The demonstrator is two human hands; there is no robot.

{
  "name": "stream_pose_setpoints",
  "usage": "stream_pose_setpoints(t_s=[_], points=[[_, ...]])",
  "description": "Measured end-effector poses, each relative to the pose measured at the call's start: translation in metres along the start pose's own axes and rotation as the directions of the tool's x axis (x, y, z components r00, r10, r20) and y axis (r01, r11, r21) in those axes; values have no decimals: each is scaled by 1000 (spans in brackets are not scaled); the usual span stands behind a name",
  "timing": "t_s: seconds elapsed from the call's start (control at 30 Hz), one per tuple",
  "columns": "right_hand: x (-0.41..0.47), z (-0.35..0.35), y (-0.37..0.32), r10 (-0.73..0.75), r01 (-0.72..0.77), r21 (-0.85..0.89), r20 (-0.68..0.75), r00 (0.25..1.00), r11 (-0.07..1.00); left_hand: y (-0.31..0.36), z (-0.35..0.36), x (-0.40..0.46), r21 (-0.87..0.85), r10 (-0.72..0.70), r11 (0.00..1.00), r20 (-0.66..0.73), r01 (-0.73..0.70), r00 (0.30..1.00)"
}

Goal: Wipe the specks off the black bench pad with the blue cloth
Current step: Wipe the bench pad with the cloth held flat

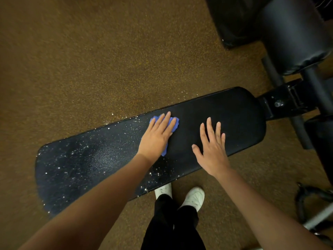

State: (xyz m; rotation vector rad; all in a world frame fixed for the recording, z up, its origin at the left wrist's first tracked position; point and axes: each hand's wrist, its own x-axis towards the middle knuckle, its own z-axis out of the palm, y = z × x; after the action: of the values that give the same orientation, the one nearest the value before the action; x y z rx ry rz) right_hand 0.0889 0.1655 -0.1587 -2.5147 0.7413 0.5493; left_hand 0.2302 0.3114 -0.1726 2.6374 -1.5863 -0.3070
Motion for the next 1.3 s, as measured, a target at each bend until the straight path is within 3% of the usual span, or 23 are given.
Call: stream_pose_setpoints(t_s=[0.2,0.4,0.5,0.67,0.73,0.87,0.93,1.03,1.1,1.2,1.3], points=[[0,3,-2,0,-1,-26,-14,1000,1000,-11,-2,54,-110,-202,973,32,204,979],[0,1,-1,4,-4,-27,-7,1000,1000,-2,14,-19,-44,192,980,-50,-195,980],[0,0,-1,-1,0,-33,-4,1000,999,-13,14,-11,9,129,992,-8,-128,992],[-1,2,-2,4,-5,-28,-20,1000,1000,-9,3,41,-51,-109,992,55,112,993],[-1,2,-2,-1,0,-21,-22,1000,1000,-4,8,30,-23,-25,999,-22,25,999],[-1,1,-1,5,-5,-27,-10,1000,1000,-2,17,-13,18,325,946,-78,-324,943],[-1,0,0,4,-4,-18,-5,1000,1000,-12,16,-7,13,283,959,-122,-284,951],[0,1,-1,5,-5,-14,-11,1000,1000,-21,14,26,-95,26,994,-199,-46,980],[0,2,-2,8,-9,-19,-18,1000,1000,-24,10,49,-88,-72,995,-211,55,975],[0,4,-1,9,-10,-17,-24,1000,1000,-16,12,50,-63,-16,998,-225,2,974],[1,5,-1,14,-15,-30,-18,1000,999,-7,29,11,36,176,984,-189,-173,966]])
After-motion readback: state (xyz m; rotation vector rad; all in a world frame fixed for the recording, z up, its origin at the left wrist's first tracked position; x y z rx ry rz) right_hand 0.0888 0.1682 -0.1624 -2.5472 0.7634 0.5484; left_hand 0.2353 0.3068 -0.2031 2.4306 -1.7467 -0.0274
